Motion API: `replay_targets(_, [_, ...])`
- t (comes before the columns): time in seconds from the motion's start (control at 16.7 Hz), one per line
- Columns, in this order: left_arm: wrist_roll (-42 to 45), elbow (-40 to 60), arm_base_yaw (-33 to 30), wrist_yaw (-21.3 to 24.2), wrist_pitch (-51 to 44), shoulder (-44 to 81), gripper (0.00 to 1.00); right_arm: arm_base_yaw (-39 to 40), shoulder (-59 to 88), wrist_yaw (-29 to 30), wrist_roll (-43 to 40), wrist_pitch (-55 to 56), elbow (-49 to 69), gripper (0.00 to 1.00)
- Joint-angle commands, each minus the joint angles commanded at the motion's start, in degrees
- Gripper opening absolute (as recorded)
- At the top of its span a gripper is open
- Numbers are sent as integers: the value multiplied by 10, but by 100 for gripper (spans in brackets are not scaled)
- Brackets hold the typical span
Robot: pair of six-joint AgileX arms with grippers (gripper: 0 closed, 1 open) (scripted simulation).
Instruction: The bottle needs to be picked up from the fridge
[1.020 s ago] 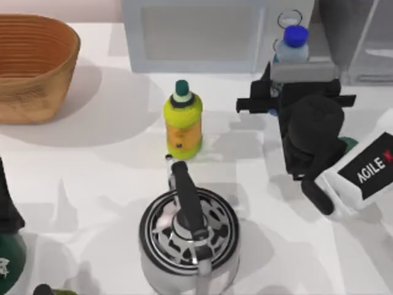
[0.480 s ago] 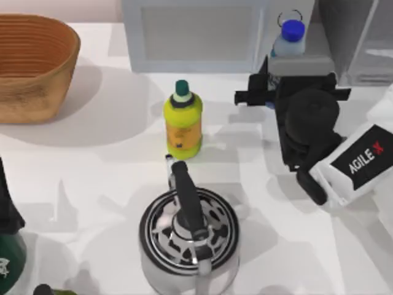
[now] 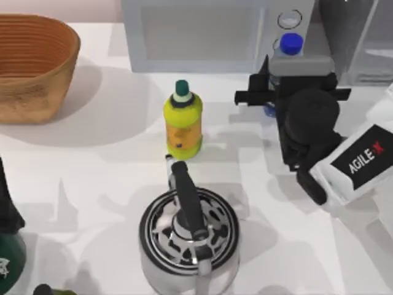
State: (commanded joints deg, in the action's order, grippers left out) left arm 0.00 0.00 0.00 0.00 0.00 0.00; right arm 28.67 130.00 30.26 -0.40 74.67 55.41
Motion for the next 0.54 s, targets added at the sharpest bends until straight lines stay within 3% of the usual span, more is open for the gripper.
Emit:
replay_targets(0.18, [0, 0, 0, 0, 0, 0, 100, 0, 0, 0, 0, 0, 0, 98])
replay_targets(0.54, [0, 0, 0, 0, 0, 0, 100, 0, 0, 0, 0, 0, 0, 100])
